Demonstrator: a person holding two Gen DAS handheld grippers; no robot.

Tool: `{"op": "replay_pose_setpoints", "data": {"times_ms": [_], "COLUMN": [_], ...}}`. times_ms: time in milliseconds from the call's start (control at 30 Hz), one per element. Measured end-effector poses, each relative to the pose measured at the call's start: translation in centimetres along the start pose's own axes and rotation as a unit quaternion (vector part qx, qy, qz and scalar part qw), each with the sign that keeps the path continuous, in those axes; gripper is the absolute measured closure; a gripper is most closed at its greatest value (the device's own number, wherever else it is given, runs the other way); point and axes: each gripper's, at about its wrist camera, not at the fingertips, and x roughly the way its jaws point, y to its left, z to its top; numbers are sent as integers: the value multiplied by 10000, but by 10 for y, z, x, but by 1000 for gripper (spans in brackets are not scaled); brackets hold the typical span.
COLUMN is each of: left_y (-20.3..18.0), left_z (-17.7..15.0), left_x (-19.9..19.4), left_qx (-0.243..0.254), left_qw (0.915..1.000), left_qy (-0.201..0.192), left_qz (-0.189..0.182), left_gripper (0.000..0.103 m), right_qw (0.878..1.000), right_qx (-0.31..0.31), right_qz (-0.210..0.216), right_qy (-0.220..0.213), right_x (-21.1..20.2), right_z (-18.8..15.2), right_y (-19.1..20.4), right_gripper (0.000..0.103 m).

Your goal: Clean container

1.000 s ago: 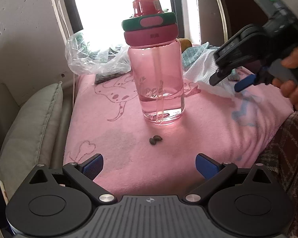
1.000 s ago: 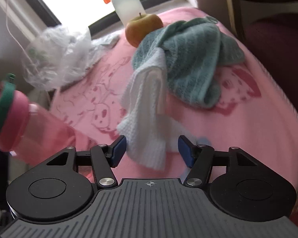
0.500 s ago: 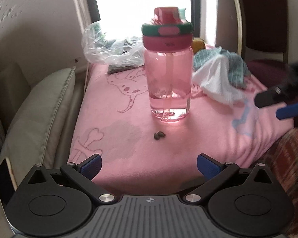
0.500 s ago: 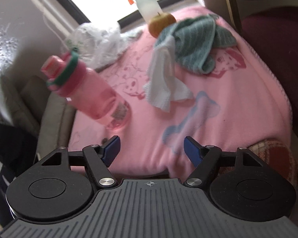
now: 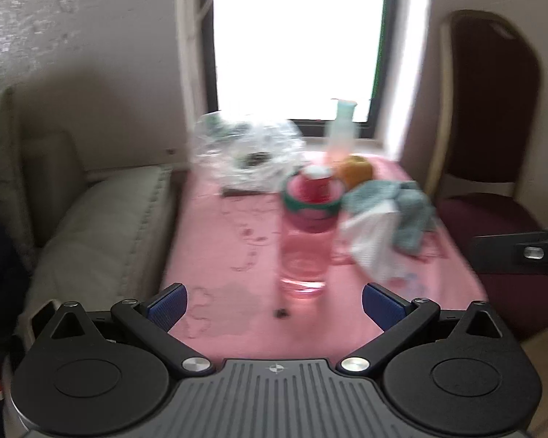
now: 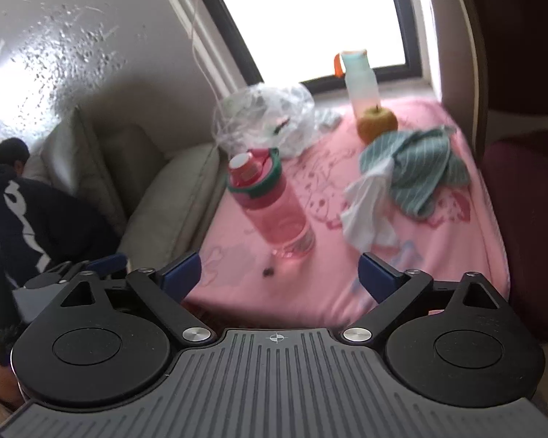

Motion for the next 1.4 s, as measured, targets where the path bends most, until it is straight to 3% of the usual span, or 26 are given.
{"op": "replay_pose_setpoints", "data": {"times_ms": [133,267,433,1400], "left_y": [-8,-10,-11,-34], "left_z": [10,22,32,33], "left_x": [-15,-24,-26,-11], "left_qx": [130,43,-95,195], "left_qw": [9999,9994,9994,9990], "left_qy": [-33,-47,112,243], "left_qz": [-62,-337,-304,-329], "left_gripper": [1,1,1,1], "right_qw": [9995,9987,9974,9985], "right_qx": [152,-224,-430,-113], "right_qz": [-161,-445,-580,-498], "right_qy": [224,101,-76,174], "right_x": [-16,-36,-53,-44], "right_z": [13,21,27,24], "right_y": [8,25,32,3], "right_gripper": [5,5,5,5]}}
